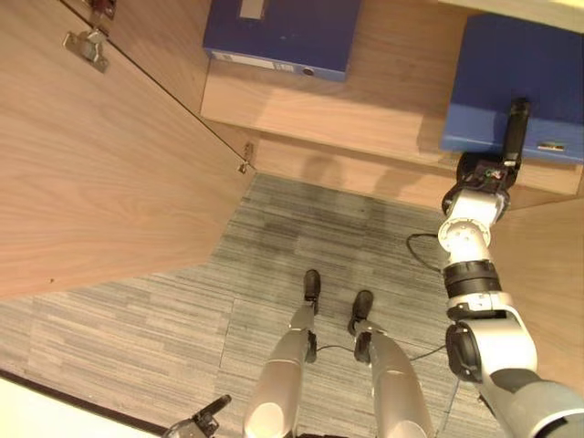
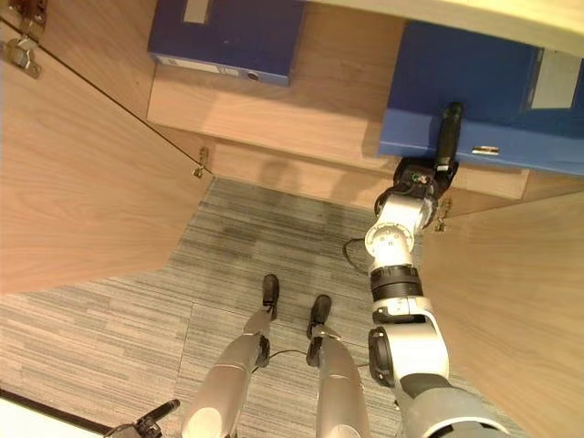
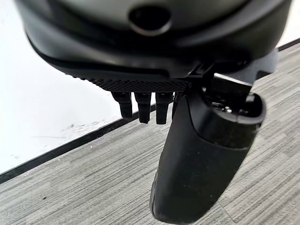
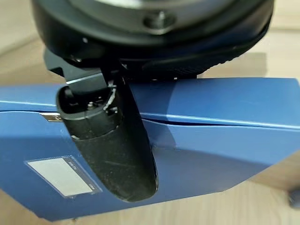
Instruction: Put the empty folder in the office cabinet
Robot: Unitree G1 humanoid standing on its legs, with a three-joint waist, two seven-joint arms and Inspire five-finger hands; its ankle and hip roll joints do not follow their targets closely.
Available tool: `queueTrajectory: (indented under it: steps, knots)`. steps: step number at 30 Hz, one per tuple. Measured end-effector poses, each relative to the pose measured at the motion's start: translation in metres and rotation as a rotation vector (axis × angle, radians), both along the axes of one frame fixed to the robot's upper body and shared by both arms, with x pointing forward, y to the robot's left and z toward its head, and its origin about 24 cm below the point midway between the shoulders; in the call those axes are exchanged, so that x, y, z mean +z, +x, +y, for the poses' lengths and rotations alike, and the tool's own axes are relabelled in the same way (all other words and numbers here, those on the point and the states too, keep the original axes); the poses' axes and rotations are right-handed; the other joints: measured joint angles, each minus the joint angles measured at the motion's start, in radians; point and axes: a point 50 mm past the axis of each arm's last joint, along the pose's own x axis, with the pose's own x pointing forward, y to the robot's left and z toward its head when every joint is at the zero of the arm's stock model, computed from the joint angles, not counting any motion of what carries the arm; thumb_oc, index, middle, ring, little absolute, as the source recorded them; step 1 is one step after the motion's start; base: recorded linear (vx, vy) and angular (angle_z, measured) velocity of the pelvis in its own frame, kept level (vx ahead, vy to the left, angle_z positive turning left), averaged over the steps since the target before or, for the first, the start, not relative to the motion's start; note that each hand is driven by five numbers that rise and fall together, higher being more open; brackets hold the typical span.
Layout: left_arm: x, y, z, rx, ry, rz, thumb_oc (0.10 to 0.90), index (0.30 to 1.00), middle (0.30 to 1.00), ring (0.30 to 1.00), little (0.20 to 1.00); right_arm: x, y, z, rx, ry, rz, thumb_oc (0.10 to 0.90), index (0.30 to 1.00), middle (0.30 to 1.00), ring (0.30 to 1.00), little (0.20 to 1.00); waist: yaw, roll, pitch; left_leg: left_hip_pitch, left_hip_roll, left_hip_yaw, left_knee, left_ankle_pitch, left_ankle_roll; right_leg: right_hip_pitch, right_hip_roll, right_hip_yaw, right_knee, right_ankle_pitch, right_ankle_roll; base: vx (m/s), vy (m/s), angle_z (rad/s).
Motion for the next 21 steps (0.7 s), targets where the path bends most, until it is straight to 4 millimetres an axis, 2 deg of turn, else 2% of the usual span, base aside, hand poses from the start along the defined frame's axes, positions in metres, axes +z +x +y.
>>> queueTrajectory:
  steps: [4, 9, 14, 18, 19, 21]
  knots:
    - [0.003, 0.001, 0.007, 0.000, 0.019, -0.003, 0.800, 0.900, 0.900, 0.900, 0.900, 0.020, 0.003, -0.001, -0.005, -0.040, -0.027, 0.400, 0.300, 0.300, 0.300, 0.300, 0.011, 0.000, 0.000, -0.003, 0.005, -0.014, 0.000, 0.001, -0.002, -0.002, 0.004, -0.011, 0.010, -0.009, -0.003, 0.05, -0.066, 0.09]
    - [0.006, 0.001, 0.017, -0.001, 0.047, -0.004, 0.800, 0.900, 0.900, 0.900, 0.900, 0.053, 0.004, -0.019, -0.056, -0.099, -0.048, 0.400, 0.300, 0.300, 0.300, 0.300, 0.026, 0.001, -0.001, -0.047, 0.005, -0.036, 0.000, 0.008, -0.022, -0.052, -0.001, -0.032, 0.045, -0.019, -0.011, 0.05, -0.082, 0.12]
    - [0.006, 0.000, 0.018, -0.016, 0.056, 0.002, 0.800, 0.900, 0.900, 0.900, 0.900, 0.053, 0.005, -0.019, -0.053, -0.094, -0.027, 0.400, 0.300, 0.300, 0.300, 0.300, 0.037, 0.003, -0.002, -0.057, 0.004, -0.044, -0.001, 0.014, -0.022, -0.066, -0.004, -0.037, 0.060, -0.024, -0.019, 0.03, -0.054, 0.04]
    - [0.007, 0.002, 0.019, -0.023, 0.069, -0.012, 0.800, 0.900, 0.900, 0.900, 0.900, 0.061, 0.005, -0.014, -0.052, -0.094, -0.019, 0.400, 0.300, 0.300, 0.300, 0.300, 0.039, 0.008, -0.004, -0.087, 0.003, -0.060, -0.003, 0.032, -0.026, -0.093, -0.006, -0.053, 0.068, -0.026, -0.023, 0.04, -0.056, 0.08]
    - [0.007, 0.003, 0.019, -0.028, 0.070, -0.015, 0.800, 0.900, 0.900, 0.900, 0.900, 0.061, 0.006, -0.014, -0.056, -0.101, -0.006, 0.400, 0.300, 0.300, 0.300, 0.300, 0.044, 0.008, -0.004, -0.089, 0.004, -0.063, -0.005, 0.020, -0.040, -0.096, -0.005, -0.055, 0.071, -0.032, -0.025, 0.10, -0.057, 0.09]
    - [0.007, 0.004, 0.018, -0.047, 0.074, -0.013, 0.800, 0.900, 0.900, 0.900, 0.900, 0.064, 0.008, -0.011, -0.049, -0.114, 0.011, 0.400, 0.300, 0.300, 0.300, 0.300, 0.051, 0.011, -0.004, -0.090, 0.005, -0.066, -0.017, 0.031, -0.047, -0.104, -0.008, -0.062, 0.083, -0.039, -0.031, 0.06, -0.045, 0.10]
